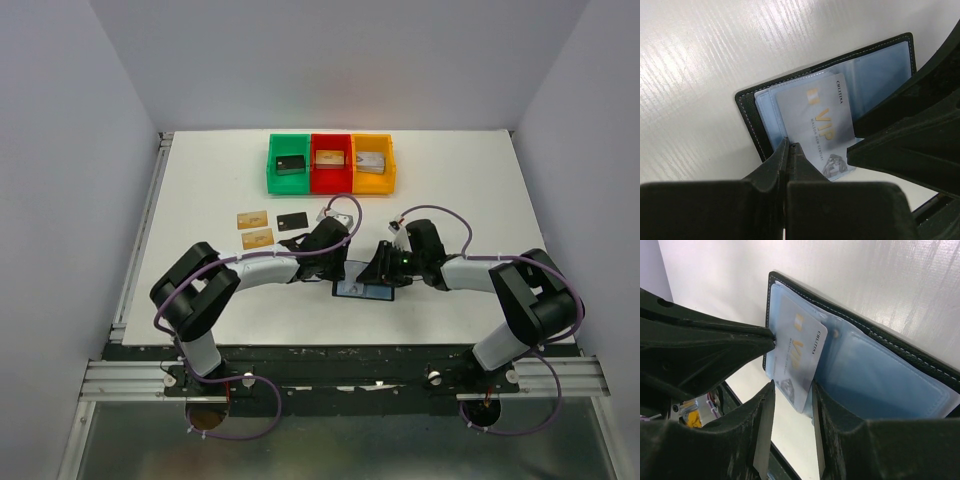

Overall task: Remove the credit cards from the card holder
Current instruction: Remove the credit card from the card holder.

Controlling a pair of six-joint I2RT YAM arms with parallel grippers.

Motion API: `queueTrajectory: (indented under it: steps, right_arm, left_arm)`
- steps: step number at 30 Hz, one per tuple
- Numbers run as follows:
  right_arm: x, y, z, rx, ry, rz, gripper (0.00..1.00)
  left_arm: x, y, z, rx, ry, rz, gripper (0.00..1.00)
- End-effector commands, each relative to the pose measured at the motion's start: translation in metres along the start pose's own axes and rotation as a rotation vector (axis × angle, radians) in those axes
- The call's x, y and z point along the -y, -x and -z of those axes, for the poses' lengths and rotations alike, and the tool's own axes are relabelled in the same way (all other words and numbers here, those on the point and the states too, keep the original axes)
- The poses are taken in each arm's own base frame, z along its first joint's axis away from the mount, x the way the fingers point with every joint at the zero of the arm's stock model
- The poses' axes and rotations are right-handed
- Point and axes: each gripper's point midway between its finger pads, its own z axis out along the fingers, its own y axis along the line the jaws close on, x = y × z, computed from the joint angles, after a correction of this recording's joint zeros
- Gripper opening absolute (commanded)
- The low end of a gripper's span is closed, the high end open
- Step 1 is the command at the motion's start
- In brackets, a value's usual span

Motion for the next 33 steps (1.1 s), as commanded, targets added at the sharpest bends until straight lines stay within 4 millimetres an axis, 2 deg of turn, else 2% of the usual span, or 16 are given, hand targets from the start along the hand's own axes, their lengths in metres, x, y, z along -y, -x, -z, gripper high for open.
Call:
queueTrajectory:
  steps: [1,16,24,28,33]
  right_arm:
    - [-0.003,-0.003,-0.001,-0.007,0.031,0.007,0.43]
    - [0.004,-0.013,-0.006,-0.025,0.035,-0.019,0.43]
    - [0.006,-0.013,-0.009,-0.025,0.036,-0.032,0.43]
    - [0.009,-0.014,-0.008,-0.023,0.021,-0.029,0.43]
    - [0.008,-0.012,-0.008,-0.018,0.025,-0.028,0.43]
  left_arm:
    - [-0.003,-0.002,-0.001,-0.003,0.022,-0.014,0.0]
    - [-0.015,-0.019,-0.003,-0.032,0.048,-0.001,0.0]
    - [-0.009,-0.012,0.004,0.0,0.028,0.002,0.0]
    - [-0.009,0.0,0.012,0.046,0.037,0.001,0.0]
    - [-0.009,0.0,0.013,0.046,0.04,0.0,0.0]
